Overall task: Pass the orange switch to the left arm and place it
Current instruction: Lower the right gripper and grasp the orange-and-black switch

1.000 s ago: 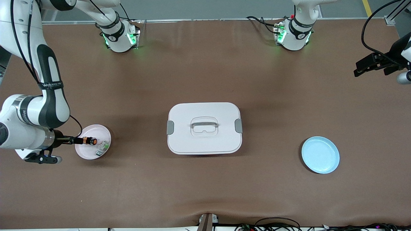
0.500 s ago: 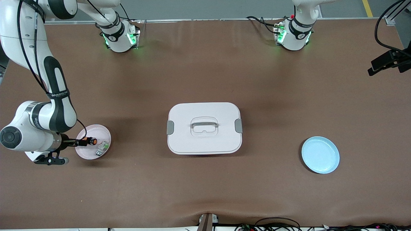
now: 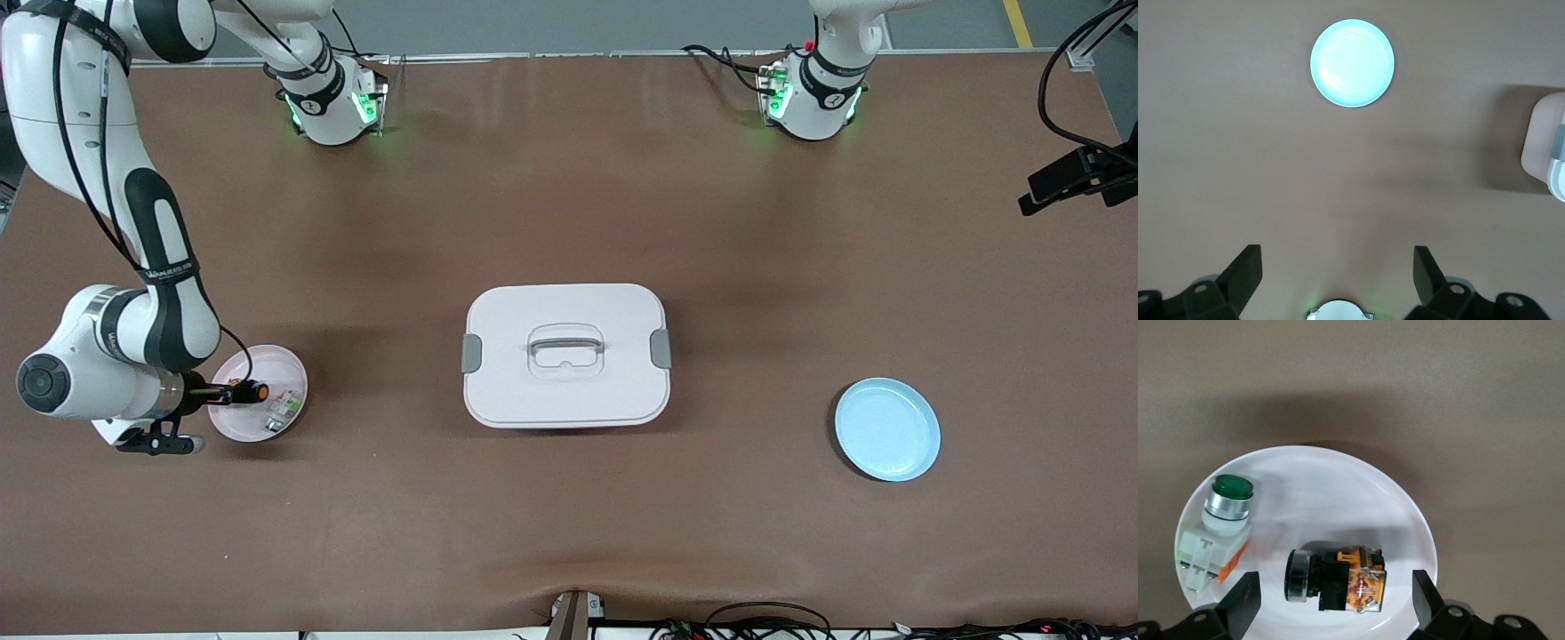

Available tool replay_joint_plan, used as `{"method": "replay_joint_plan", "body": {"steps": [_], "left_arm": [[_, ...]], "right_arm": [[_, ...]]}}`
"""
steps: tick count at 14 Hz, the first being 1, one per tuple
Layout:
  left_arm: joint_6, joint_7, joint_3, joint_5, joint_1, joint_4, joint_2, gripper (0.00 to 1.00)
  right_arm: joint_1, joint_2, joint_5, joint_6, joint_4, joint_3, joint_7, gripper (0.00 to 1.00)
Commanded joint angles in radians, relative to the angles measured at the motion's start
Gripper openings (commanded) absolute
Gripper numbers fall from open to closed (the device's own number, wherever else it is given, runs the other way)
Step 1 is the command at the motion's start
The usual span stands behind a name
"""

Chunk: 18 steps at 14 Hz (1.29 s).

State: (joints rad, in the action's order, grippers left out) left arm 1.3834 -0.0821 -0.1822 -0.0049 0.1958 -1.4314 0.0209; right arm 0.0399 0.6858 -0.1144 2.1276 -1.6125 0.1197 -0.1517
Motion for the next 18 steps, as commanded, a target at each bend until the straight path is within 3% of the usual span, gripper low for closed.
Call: {"method": "replay_joint_plan", "body": {"steps": [1,12,18], "left_arm": [[0.002,0.015,-0.003,0.006,-0.003,0.013,0.001,1.0],[0.115,0.005,-0.002,0.014,-0.006,0.011,0.082,1.0],[0.129,-0.005,-0.005,0.014,-0.016,-0.044,0.082,1.0]], "right_arm": [[0.005,0.001,-0.03,0.006,-0.009,-0.006,-0.016,1.0],[0.009,0.017,-0.051,0.014,-0.041,-0.005,-0.011,1.0],[0.015,0.017,-0.051,0.014,-0.063,-0.005,-0.011,1.0]]}}
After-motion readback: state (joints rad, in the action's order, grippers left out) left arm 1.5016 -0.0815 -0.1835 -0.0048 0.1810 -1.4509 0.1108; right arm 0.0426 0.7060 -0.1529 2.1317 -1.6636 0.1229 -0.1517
